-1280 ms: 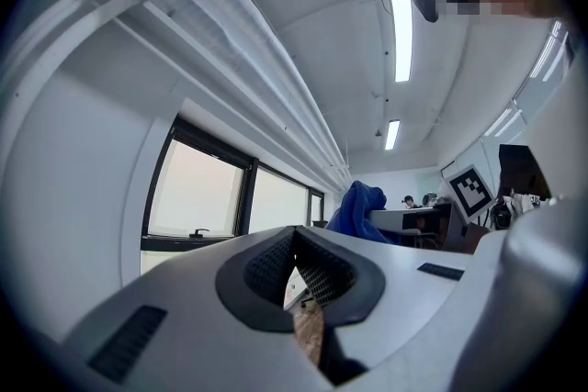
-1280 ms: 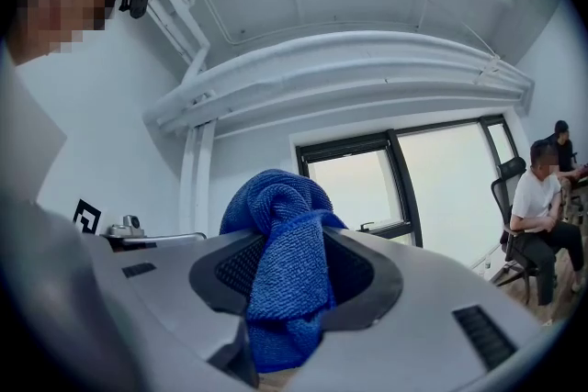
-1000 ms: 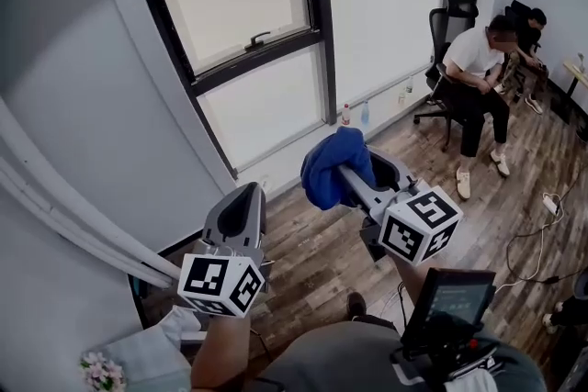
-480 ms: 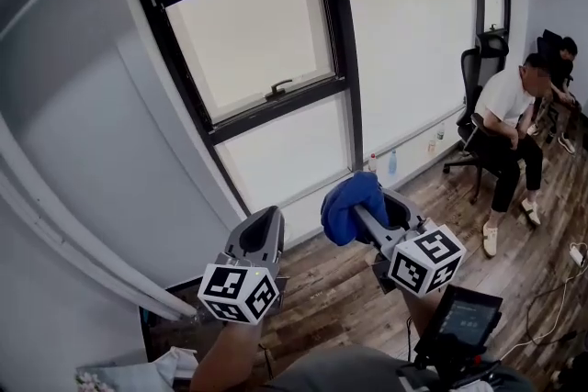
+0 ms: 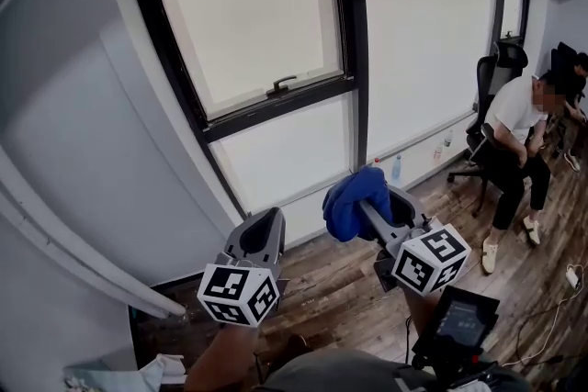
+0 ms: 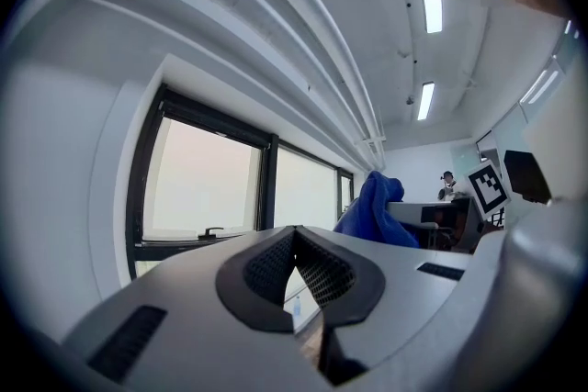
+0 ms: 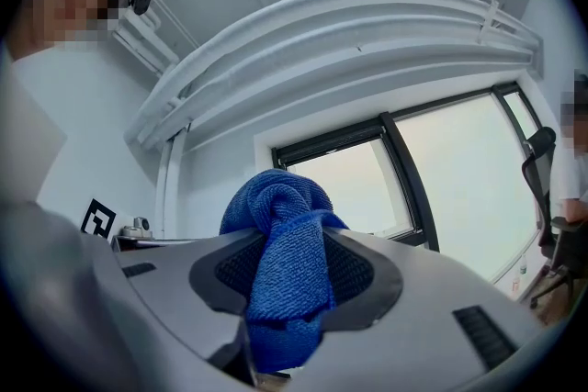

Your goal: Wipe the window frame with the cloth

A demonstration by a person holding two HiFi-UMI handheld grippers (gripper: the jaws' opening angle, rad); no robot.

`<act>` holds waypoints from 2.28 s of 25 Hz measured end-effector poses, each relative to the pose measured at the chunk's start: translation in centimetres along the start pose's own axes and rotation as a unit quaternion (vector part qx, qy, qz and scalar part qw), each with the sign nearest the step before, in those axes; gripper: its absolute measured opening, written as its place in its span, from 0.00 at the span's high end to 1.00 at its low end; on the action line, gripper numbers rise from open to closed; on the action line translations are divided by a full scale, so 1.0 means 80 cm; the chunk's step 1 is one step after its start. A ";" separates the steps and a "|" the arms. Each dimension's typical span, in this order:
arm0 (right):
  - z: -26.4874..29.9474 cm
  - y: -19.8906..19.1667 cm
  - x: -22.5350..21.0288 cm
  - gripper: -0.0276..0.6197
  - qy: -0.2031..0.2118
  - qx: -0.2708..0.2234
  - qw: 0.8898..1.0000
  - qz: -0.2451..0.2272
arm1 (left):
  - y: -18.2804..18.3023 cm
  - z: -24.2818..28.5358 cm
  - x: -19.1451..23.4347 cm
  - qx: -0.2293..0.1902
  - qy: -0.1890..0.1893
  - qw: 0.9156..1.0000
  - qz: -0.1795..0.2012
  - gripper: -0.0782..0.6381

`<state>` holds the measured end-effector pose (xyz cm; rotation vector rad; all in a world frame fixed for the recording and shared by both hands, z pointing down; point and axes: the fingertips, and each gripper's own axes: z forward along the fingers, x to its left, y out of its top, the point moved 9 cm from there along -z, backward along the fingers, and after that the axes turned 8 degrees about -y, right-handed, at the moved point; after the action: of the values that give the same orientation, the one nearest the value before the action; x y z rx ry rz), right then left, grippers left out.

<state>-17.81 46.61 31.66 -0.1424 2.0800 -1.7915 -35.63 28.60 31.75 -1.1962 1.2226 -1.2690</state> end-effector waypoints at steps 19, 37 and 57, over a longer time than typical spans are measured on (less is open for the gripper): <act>0.253 -0.018 0.028 0.70 -0.076 0.019 0.997 -0.025 | 0.013 0.109 0.255 -0.015 -0.086 0.996 0.015 0.88; 0.381 -0.036 -0.063 0.70 -0.100 0.027 0.995 -0.012 | -0.013 0.253 0.346 0.012 -0.111 0.994 0.004 0.88; 0.542 0.039 -0.309 0.69 -0.054 -0.014 0.998 0.016 | 0.033 0.536 0.377 0.009 -0.062 0.998 0.019 0.88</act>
<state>20.82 14.93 29.59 -0.2069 2.0214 -1.6986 5.79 -3.63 30.40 -1.2157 1.1354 -1.1574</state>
